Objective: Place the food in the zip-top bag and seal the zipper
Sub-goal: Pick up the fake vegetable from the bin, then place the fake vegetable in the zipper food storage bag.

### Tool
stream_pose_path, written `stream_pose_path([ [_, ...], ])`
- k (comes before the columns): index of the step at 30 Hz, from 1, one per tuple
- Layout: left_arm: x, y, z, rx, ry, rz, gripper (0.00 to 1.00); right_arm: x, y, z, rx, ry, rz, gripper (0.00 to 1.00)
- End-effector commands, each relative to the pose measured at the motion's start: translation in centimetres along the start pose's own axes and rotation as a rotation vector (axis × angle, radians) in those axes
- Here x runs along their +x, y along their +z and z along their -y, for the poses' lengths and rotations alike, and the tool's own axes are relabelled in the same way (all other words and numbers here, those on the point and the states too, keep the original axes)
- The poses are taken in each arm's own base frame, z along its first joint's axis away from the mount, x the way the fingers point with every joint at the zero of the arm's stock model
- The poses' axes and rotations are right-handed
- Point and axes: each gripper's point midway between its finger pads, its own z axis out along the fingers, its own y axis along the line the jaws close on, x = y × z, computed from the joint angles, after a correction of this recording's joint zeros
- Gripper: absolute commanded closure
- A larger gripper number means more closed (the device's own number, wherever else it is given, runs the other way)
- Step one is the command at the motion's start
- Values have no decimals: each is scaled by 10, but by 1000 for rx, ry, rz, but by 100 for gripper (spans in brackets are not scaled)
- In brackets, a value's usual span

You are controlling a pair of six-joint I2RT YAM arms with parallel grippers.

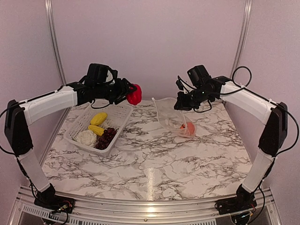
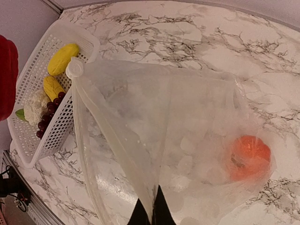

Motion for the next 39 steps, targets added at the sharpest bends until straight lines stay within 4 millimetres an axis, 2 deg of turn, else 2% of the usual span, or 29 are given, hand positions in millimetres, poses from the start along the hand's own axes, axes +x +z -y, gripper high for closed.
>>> stream_pose_path([
  [1, 32, -17, 97, 381, 149, -93, 41, -12, 1, -23, -70, 2, 19, 100],
  [5, 63, -8, 121, 453, 146, -169, 43, -12, 7, -31, -105, 17, 8, 100],
  [7, 74, 1, 123, 442, 156, -196, 44, -13, 8, -34, -122, 25, 9, 100],
  [12, 84, 24, 105, 349, 116, -227, 48, -21, 5, -37, -131, 51, 31, 100],
  [16, 96, 44, 73, 216, 81, -271, 52, -24, 2, -40, -141, 76, 50, 100],
  [20, 101, 65, 59, 159, 48, -284, 55, -26, -1, -45, -158, 93, 65, 100],
  [25, 91, 91, 42, 25, -16, -256, 58, -31, -10, -58, -198, 104, 100, 100],
  [29, 89, 107, 27, -54, -94, -237, 58, -28, -9, -64, -224, 120, 77, 100],
  [34, 94, 127, 20, -79, -156, -252, 51, -25, -6, -65, -229, 121, 60, 100],
  [39, 96, 138, 19, -63, -201, -253, 40, -29, -9, -66, -232, 119, 72, 100],
])
